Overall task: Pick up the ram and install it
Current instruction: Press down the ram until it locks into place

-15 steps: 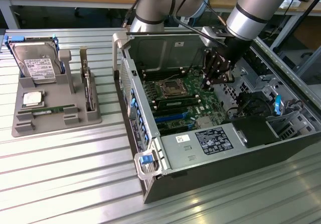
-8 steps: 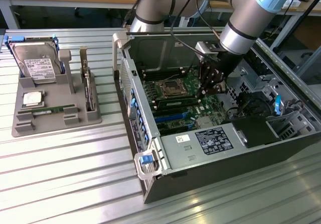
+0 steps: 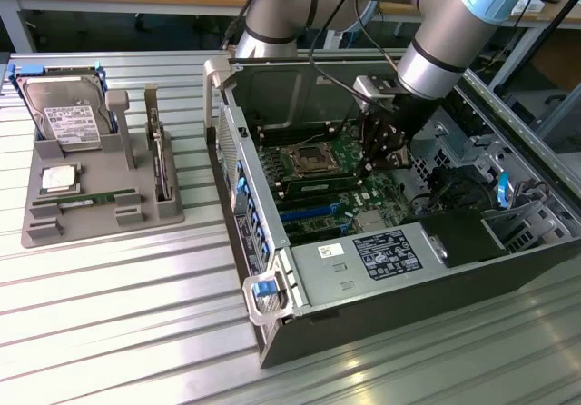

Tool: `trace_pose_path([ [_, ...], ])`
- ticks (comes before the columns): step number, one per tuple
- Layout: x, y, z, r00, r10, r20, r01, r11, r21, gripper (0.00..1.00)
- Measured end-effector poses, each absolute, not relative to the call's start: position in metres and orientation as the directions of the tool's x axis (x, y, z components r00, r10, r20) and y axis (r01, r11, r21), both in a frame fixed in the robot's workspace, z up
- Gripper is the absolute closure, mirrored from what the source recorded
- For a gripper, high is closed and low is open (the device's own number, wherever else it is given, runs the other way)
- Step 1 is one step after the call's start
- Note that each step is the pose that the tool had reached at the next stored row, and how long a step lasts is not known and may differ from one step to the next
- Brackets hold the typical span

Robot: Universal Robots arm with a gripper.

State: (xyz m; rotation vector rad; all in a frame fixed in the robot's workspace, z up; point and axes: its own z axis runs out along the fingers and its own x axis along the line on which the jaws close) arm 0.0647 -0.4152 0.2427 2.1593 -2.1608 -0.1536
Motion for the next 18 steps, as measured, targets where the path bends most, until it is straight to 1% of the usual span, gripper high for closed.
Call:
trace_pose_path([
  [2, 0.06, -0.415, 0.249, -0.001, -1.0, -0.013, -0.992, 0.0, 0.128, 0.89],
  [8, 0.019, -0.415, 0.249, -0.001, -1.0, -0.013, -0.993, 0.0, 0.122, 0.89],
  [15, -0.047, -0.415, 0.245, -0.001, -1.0, -0.013, -0.993, 0.0, 0.114, 0.89],
  [18, -0.051, -0.415, 0.24, -0.001, -1.0, -0.013, -0.993, 0.0, 0.114, 0.89],
])
